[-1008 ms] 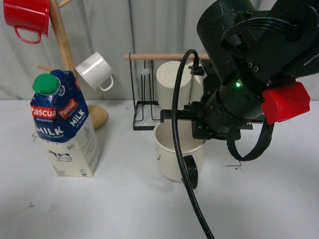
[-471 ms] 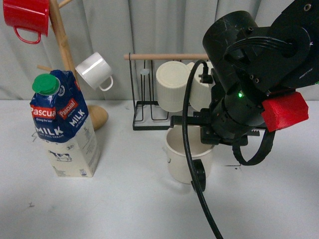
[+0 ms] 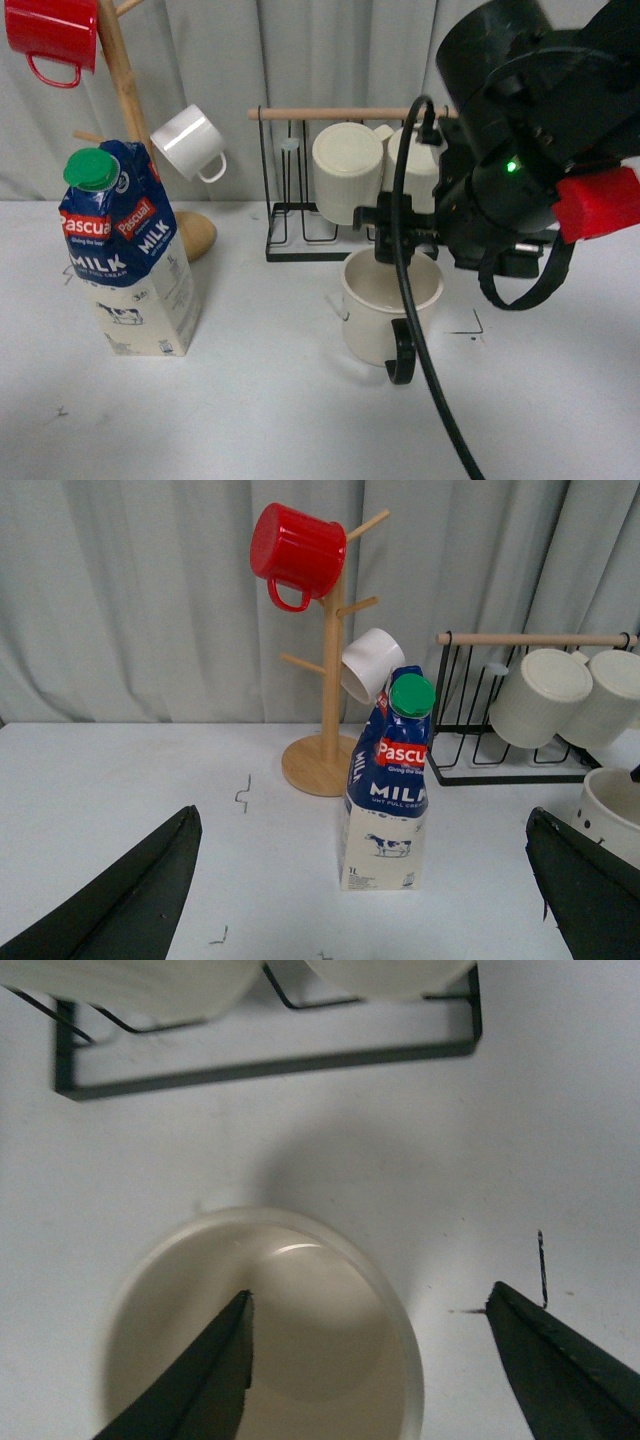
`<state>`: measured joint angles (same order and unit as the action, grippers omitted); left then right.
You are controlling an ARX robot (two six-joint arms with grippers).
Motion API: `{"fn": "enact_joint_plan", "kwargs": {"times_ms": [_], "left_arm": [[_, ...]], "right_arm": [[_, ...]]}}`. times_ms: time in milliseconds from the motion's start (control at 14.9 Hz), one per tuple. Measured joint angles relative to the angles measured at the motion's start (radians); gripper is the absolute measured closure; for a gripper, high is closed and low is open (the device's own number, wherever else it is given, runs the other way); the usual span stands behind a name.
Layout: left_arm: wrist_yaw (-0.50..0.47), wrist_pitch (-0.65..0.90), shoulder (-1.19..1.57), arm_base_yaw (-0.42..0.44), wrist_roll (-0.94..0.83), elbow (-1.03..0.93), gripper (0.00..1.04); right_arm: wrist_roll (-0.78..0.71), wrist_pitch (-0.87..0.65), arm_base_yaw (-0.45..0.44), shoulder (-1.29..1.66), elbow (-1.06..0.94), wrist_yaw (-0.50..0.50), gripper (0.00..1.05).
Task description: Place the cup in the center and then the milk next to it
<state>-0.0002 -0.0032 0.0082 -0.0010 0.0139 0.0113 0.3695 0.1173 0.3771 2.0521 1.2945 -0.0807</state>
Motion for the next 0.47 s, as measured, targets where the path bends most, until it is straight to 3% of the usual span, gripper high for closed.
{"fn": "enact_joint_plan", "kwargs": {"times_ms": [67,202,269,336,471], "left_arm": [[0.0,0.0,0.0,0.0,0.0,0.0,0.07],[0.0,0.0,0.0,0.0,0.0,0.0,0.07],[0.001,0.0,0.0,0.0,0.0,0.0,0.07],[-0.001,-0.001,0.0,0.0,0.0,0.0,0.07],[0.0,0.0,0.0,0.0,0.0,0.0,0.07]], "right_arm": [[0.003,-0.05,-0.005,-0.091,-0.063,0.053,0.18],[0.01,-0.135,-0.005,-0.257,-0.163,0.117,0.05],[-0.089,-0.521,0.004,-0.389,-0.338,-0.056,0.18],[-0.232,-0.776,-0.032,-0.558,-0.565,-0.197,0.35],[-0.324,-0.847,-0.166,-0.864,-0.835,-0.153,0.61]]}}
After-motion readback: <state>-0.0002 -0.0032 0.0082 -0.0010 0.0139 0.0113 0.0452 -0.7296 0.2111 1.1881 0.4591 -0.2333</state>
